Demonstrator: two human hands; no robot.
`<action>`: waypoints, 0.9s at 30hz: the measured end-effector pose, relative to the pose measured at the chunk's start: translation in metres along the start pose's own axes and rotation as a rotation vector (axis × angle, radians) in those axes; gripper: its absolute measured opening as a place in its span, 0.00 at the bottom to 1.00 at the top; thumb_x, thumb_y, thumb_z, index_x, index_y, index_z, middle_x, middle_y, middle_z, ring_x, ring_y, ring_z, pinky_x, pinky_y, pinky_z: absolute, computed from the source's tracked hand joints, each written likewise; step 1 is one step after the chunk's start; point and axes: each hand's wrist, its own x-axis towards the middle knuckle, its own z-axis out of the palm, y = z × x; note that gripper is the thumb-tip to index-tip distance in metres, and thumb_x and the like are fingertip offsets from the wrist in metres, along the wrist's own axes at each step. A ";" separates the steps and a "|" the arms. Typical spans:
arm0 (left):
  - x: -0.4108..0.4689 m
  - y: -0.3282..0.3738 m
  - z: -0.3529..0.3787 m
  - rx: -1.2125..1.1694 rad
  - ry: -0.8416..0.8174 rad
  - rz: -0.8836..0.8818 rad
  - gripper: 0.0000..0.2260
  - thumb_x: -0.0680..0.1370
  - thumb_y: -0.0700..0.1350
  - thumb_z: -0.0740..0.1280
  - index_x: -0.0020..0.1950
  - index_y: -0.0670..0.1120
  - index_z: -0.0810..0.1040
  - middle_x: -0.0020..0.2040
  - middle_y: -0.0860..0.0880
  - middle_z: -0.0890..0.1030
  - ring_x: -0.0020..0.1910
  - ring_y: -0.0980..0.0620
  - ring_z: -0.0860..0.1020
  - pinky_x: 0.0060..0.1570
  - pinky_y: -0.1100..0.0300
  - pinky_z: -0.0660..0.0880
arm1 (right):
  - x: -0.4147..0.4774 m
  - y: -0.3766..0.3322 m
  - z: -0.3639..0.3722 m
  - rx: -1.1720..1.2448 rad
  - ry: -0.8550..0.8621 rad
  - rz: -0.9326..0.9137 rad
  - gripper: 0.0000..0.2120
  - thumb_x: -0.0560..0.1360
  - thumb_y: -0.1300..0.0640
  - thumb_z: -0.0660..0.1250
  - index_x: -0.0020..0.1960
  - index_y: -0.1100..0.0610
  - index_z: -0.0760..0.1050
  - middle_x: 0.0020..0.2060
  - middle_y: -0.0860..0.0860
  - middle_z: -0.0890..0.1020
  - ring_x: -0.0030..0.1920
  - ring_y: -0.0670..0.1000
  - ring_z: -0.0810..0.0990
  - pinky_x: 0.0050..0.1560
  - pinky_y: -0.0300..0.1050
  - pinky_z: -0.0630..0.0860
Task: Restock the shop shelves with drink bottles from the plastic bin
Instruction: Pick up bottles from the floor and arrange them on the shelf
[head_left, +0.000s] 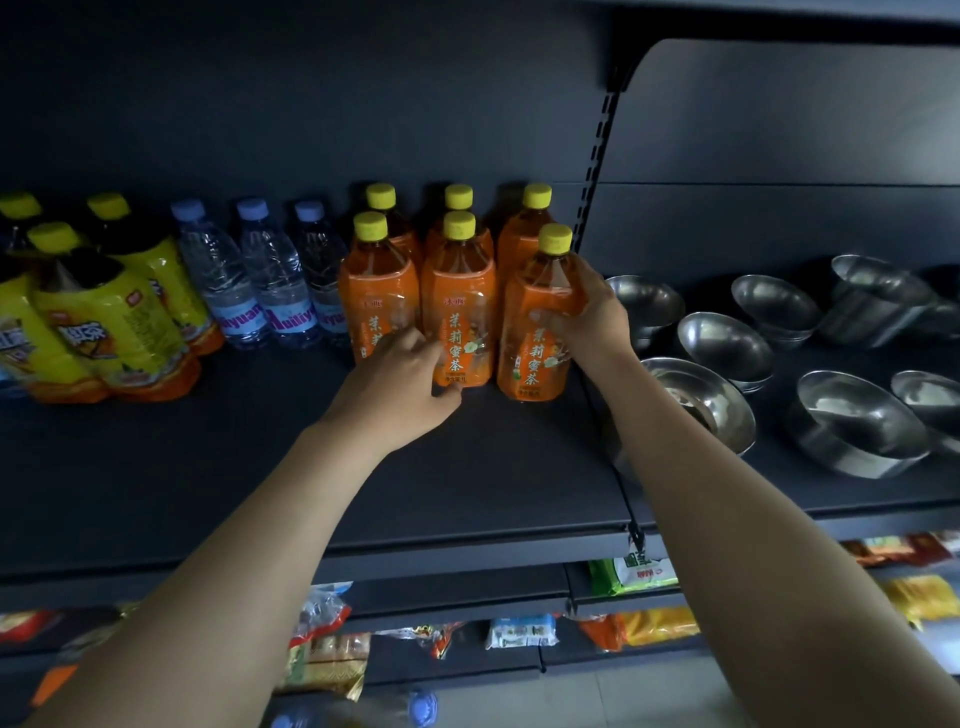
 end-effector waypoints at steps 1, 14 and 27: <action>0.000 -0.001 0.000 -0.001 -0.001 0.000 0.17 0.76 0.54 0.62 0.60 0.46 0.72 0.61 0.48 0.71 0.61 0.48 0.69 0.54 0.55 0.71 | 0.003 0.001 0.001 -0.001 -0.001 0.001 0.39 0.67 0.51 0.75 0.73 0.47 0.61 0.66 0.51 0.72 0.63 0.53 0.74 0.61 0.54 0.74; 0.003 -0.020 0.000 0.035 0.004 -0.016 0.16 0.76 0.53 0.63 0.60 0.46 0.73 0.61 0.49 0.71 0.61 0.48 0.70 0.52 0.57 0.70 | 0.030 0.006 0.009 -0.018 -0.020 0.000 0.41 0.69 0.52 0.74 0.76 0.49 0.57 0.69 0.54 0.64 0.67 0.55 0.68 0.62 0.49 0.71; -0.006 -0.020 -0.001 0.050 -0.048 -0.045 0.16 0.77 0.54 0.61 0.61 0.47 0.72 0.65 0.50 0.69 0.65 0.49 0.66 0.55 0.56 0.68 | 0.021 0.003 0.015 -0.066 0.064 -0.004 0.40 0.69 0.50 0.73 0.75 0.49 0.57 0.68 0.52 0.70 0.66 0.52 0.71 0.60 0.48 0.71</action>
